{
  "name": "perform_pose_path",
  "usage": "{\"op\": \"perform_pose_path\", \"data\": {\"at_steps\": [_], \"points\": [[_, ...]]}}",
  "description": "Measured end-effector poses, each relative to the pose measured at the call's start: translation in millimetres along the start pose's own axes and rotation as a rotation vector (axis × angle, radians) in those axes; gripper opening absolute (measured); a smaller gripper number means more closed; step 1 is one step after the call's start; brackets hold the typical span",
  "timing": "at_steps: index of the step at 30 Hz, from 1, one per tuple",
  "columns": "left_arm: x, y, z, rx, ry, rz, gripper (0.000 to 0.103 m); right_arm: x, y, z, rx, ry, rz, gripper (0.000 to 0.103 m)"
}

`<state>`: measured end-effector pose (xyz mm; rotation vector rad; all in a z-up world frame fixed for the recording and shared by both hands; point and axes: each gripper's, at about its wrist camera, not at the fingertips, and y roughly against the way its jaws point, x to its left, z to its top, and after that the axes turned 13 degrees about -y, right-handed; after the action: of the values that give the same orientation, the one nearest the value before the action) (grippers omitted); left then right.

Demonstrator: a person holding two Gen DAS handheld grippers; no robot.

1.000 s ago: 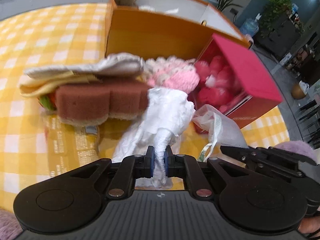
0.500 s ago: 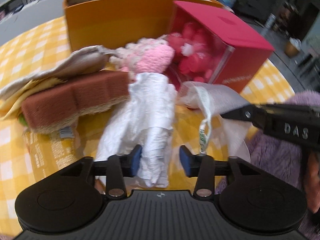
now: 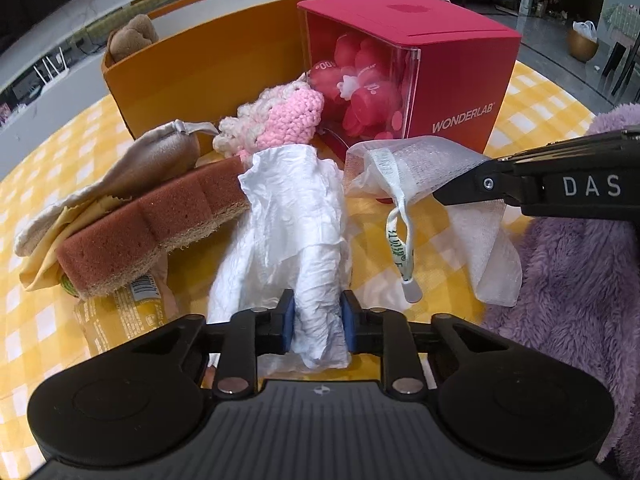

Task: Organize soft objects
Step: 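Lift the white tissue with the left tool while the right tool holds the plastic bag, then carry the tissue and plastic bag up toward the orange box with both tools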

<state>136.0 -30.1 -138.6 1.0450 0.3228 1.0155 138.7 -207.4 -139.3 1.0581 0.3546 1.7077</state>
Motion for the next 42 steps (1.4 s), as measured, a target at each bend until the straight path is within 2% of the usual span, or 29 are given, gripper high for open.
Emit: {"op": "perform_pose_path", "data": {"at_steps": [2, 8, 13, 17, 23, 27, 33, 42], "points": [[0.2, 6.4, -2.3, -0.018, 0.023, 0.009, 0.013, 0.0, 1.4, -0.3, -0.004, 0.0, 0.002, 0.004], [6.6, 46.8, -12.1, -0.098, 0.141, -0.013, 0.012, 1.7, 15.6, -3.2, -0.031, 0.01, 0.012, 0.002], [7.0, 80.9, -14.5, -0.155, 0.192, -0.017, 0.012, 3.4, 35.5, -3.7, -0.055, 0.004, 0.025, 0.001], [13.8, 106.0, -9.1, -0.217, 0.266, -0.039, 0.011, 7.2, 60.3, 0.3, -0.104, 0.009, 0.043, 0.001], [26.5, 137.4, 11.9, -0.333, 0.314, -0.031, 0.011, 18.8, 94.1, 19.5, -0.186, 0.028, 0.089, 0.001], [40.5, 149.6, 32.0, -0.4, 0.325, -0.022, 0.012, 26.5, 103.0, 42.4, -0.221, 0.052, 0.101, 0.001], [61.1, 149.6, 73.3, -0.469, 0.289, -0.009, 0.012, 34.4, 106.1, 88.2, -0.278, 0.078, 0.095, 0.001], [103.2, 124.2, 127.7, -0.511, 0.311, -0.041, 0.011, 45.1, 79.0, 169.7, -0.309, 0.087, 0.067, 0.001]]}}
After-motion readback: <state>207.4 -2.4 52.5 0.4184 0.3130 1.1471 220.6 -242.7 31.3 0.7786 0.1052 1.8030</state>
